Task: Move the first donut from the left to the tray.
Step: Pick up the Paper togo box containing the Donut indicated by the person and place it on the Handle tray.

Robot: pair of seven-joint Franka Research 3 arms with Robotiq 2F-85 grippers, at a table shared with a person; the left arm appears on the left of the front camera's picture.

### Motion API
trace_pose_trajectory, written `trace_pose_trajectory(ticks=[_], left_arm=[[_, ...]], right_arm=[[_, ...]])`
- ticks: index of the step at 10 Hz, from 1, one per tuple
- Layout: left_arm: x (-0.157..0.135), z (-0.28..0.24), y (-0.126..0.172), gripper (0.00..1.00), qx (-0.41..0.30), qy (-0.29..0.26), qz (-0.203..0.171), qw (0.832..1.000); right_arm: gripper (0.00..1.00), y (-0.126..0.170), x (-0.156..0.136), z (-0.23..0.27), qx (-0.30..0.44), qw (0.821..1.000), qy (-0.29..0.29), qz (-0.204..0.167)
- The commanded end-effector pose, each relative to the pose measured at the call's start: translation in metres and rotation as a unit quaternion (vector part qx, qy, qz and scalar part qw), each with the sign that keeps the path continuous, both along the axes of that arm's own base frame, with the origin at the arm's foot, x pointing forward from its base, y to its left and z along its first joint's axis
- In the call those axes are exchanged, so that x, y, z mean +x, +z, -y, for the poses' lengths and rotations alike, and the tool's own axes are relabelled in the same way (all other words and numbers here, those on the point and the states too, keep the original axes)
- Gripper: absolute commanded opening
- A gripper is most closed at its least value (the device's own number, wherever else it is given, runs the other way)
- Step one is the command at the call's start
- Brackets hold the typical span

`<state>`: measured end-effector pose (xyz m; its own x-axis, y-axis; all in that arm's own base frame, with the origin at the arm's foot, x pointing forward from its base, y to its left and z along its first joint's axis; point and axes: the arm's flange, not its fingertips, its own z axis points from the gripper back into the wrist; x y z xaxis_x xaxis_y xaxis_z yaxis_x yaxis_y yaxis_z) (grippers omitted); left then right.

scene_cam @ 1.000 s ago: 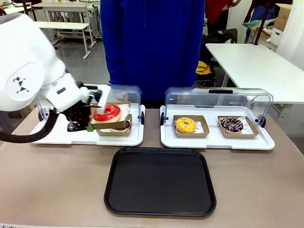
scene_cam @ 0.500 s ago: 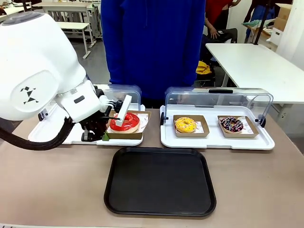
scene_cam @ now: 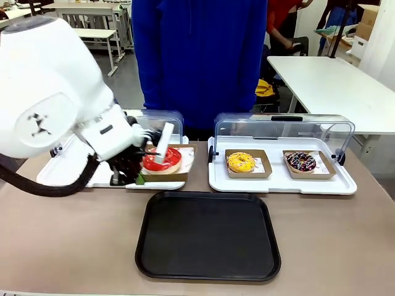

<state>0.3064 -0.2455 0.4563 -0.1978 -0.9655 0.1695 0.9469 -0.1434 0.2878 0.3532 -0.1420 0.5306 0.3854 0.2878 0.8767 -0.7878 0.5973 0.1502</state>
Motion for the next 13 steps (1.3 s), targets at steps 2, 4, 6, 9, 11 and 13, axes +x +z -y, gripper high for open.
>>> trace_pose_trajectory(ticks=[2,4,6,9,11,13], left_arm=[[-0.04,0.059,-0.024,0.02,0.021,0.04,0.002,0.999],[-0.057,0.08,-0.042,0.02,0.035,0.064,0.005,0.997],[-0.071,0.096,-0.063,0.02,0.051,0.05,0.009,0.997],[-0.076,0.116,-0.095,0.02,0.065,0.038,0.025,0.997],[-0.078,0.123,-0.112,0.02,0.071,0.045,0.04,0.996],[-0.081,0.128,-0.127,0.02,0.065,0.055,0.034,0.996]], right_arm=[[1.0,0.001,0.003,0.0,0.005,1.0,0.004,0.016],[1.0,0.001,0.003,0.0,0.005,1.0,0.004,0.016],[1.0,0.001,0.003,0.0,0.005,1.0,0.004,0.016],[1.0,0.001,0.003,0.0,0.005,1.0,0.004,0.016],[1.0,0.001,0.003,0.0,0.005,1.0,0.004,0.016],[1.0,0.001,0.003,0.0,0.005,1.0,0.004,0.016]])
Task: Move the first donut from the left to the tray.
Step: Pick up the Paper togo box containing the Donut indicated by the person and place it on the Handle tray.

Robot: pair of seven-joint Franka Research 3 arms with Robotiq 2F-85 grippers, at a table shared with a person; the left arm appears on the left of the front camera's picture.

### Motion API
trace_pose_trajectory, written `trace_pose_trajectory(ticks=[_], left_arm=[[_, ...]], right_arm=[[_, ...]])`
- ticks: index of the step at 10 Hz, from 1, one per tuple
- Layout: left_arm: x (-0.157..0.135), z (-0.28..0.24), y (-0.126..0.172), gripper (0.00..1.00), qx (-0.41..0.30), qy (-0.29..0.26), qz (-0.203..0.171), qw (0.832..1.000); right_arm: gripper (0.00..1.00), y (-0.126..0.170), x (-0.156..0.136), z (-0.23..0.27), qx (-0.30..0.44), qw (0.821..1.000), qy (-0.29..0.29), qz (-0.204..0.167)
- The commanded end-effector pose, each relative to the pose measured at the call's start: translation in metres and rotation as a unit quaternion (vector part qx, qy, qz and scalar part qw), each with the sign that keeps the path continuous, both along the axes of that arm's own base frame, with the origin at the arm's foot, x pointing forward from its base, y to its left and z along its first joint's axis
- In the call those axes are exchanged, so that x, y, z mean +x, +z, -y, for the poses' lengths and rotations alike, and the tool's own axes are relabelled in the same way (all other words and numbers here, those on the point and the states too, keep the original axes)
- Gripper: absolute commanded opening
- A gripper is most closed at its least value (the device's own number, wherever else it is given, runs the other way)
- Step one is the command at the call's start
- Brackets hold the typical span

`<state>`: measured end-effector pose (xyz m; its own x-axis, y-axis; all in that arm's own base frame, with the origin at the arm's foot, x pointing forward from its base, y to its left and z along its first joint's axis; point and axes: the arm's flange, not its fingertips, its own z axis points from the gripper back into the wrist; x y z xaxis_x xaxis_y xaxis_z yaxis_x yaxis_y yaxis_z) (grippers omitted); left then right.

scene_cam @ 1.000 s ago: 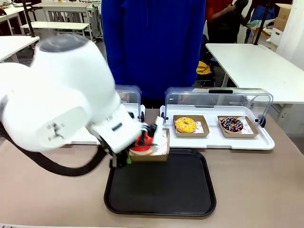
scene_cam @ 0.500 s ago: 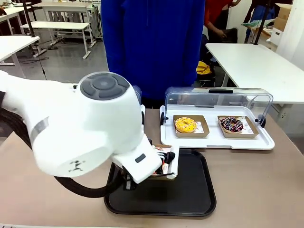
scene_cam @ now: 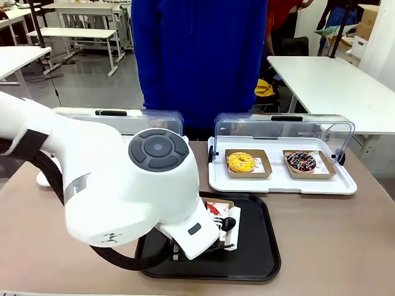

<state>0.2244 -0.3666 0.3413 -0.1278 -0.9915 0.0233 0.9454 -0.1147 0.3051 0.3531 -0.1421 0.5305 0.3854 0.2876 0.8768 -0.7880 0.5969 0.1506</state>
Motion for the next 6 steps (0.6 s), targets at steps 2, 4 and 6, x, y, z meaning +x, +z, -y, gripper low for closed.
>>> trace_pose_trajectory(ticks=[2,4,6], left_arm=[[0.0,0.011,-0.021,0.02,-0.006,0.026,0.009,1.0],[-0.001,0.015,-0.029,0.02,-0.008,0.025,0.001,1.0],[-0.001,0.018,-0.033,0.02,-0.003,0.021,-0.01,1.0]], right_arm=[[1.0,0.001,0.003,0.0,0.004,1.0,0.004,0.016],[1.0,0.001,0.003,0.0,0.004,1.0,0.004,0.016],[1.0,0.001,0.003,0.0,0.004,1.0,0.004,0.016]])
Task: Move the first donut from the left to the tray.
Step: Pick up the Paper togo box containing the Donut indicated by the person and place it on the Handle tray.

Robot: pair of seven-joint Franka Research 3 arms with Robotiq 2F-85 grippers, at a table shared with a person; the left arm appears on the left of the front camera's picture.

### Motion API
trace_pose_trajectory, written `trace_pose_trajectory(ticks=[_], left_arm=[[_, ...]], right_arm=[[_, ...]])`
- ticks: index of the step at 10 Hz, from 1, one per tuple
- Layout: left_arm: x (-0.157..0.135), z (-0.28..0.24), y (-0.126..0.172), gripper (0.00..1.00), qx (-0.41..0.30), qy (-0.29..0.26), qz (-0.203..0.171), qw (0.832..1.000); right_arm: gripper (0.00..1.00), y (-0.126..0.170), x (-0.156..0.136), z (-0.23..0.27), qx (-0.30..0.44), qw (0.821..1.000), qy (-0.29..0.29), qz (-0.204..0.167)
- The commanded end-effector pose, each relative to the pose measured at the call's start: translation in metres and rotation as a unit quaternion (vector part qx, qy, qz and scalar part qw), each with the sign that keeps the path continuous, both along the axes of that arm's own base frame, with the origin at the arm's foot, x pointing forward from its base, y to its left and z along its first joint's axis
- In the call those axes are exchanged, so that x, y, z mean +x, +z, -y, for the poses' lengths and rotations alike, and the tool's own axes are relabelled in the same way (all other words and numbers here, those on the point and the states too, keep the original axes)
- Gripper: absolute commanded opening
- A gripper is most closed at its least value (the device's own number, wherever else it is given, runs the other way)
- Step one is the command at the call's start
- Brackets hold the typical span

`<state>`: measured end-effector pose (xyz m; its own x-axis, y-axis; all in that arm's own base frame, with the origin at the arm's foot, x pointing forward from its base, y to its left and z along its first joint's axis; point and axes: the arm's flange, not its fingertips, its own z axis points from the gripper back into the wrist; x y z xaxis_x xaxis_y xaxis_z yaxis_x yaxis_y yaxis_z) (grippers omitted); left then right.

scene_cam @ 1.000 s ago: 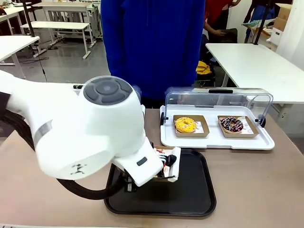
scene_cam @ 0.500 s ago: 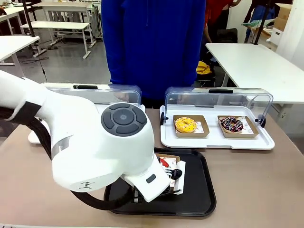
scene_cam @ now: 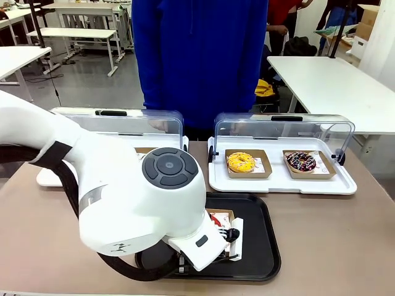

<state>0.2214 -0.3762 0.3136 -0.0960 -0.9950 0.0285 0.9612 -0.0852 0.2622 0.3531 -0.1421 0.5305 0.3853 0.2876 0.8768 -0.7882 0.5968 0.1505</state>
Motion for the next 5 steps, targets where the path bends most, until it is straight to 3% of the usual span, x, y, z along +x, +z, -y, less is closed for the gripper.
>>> trace_pose_trajectory(ticks=[1,2,3,4,5], left_arm=[[0.003,0.009,-0.007,0.02,-0.003,0.011,0.005,1.0],[0.004,0.008,-0.007,0.07,-0.003,0.017,0.0,1.0],[0.004,0.007,-0.004,0.58,-0.007,0.019,-0.004,1.0],[0.006,0.005,0.001,0.63,-0.01,0.022,-0.007,1.0],[0.008,0.003,0.008,1.0,-0.011,0.024,-0.008,1.0]], right_arm=[[1.0,0.001,0.003,0.0,0.004,1.0,0.004,0.016],[1.0,0.001,0.003,0.0,0.004,1.0,0.004,0.016],[1.0,0.001,0.003,0.0,0.004,1.0,0.004,0.016],[1.0,0.001,0.003,0.0,0.004,1.0,0.004,0.016],[1.0,0.001,0.003,0.0,0.004,1.0,0.004,0.016]])
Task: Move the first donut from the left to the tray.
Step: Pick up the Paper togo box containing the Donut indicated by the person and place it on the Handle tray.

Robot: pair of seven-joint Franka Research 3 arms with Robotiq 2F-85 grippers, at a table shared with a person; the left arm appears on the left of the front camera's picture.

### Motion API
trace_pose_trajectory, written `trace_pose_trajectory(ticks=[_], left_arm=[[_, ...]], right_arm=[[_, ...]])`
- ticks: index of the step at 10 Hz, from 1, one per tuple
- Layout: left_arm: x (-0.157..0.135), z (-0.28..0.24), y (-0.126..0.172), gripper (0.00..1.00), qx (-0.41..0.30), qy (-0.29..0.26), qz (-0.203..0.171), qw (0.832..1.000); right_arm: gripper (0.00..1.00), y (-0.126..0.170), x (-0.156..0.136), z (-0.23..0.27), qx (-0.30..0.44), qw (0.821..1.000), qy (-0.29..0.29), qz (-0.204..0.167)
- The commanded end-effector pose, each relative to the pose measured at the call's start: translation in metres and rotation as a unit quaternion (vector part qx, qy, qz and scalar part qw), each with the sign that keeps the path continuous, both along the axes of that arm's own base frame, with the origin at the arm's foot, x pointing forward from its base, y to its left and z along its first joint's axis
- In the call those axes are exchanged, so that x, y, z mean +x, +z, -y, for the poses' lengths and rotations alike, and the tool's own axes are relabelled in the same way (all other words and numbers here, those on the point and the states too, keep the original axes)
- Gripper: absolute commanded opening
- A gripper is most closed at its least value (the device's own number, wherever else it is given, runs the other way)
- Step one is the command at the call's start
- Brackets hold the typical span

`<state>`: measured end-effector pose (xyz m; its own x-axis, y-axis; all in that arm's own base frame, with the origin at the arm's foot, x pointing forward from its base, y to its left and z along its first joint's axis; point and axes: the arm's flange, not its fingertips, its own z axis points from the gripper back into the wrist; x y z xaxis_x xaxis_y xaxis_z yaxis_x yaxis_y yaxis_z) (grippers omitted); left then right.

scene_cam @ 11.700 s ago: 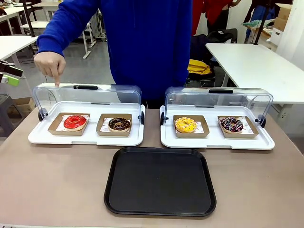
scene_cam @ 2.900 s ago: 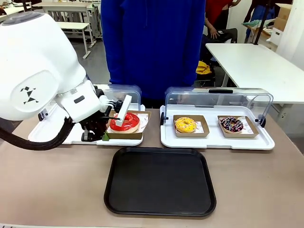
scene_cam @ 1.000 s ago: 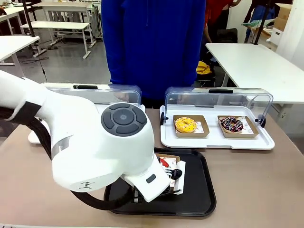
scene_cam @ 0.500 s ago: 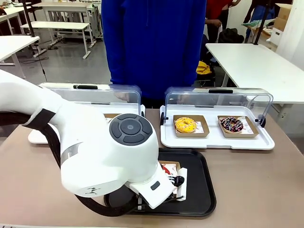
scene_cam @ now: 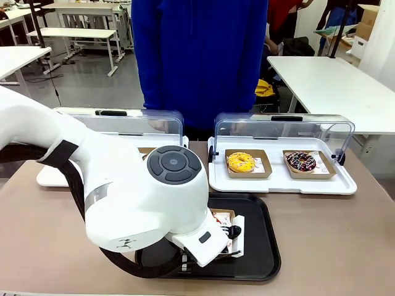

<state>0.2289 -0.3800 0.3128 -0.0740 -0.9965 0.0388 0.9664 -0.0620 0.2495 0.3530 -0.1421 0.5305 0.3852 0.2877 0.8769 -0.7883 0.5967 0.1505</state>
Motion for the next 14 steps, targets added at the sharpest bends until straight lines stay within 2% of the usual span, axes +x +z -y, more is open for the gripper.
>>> trace_pose_trajectory(ticks=[1,2,3,5,9,14], left_arm=[[0.003,-0.002,0.019,1.0,0.002,0.017,-0.01,1.0],[0.007,-0.005,0.032,1.0,0.003,0.018,-0.016,1.0],[0.011,-0.008,0.044,0.79,0.006,0.022,-0.02,1.0],[0.017,-0.015,0.072,1.0,0.003,0.025,-0.022,0.999],[0.016,-0.028,0.099,1.0,-0.014,0.029,-0.033,0.999],[0.021,-0.019,0.093,1.0,-0.01,0.033,-0.022,0.999]], right_arm=[[1.0,0.001,0.003,0.0,0.004,1.0,0.004,0.016],[1.0,0.001,0.003,0.0,0.004,1.0,0.004,0.016],[1.0,0.001,0.003,0.0,0.004,1.0,0.004,0.016],[1.0,0.001,0.003,0.0,0.004,1.0,0.004,0.016],[1.0,0.001,0.003,0.0,0.004,1.0,0.004,0.016],[1.0,0.001,0.003,0.0,0.004,1.0,0.004,0.016]])
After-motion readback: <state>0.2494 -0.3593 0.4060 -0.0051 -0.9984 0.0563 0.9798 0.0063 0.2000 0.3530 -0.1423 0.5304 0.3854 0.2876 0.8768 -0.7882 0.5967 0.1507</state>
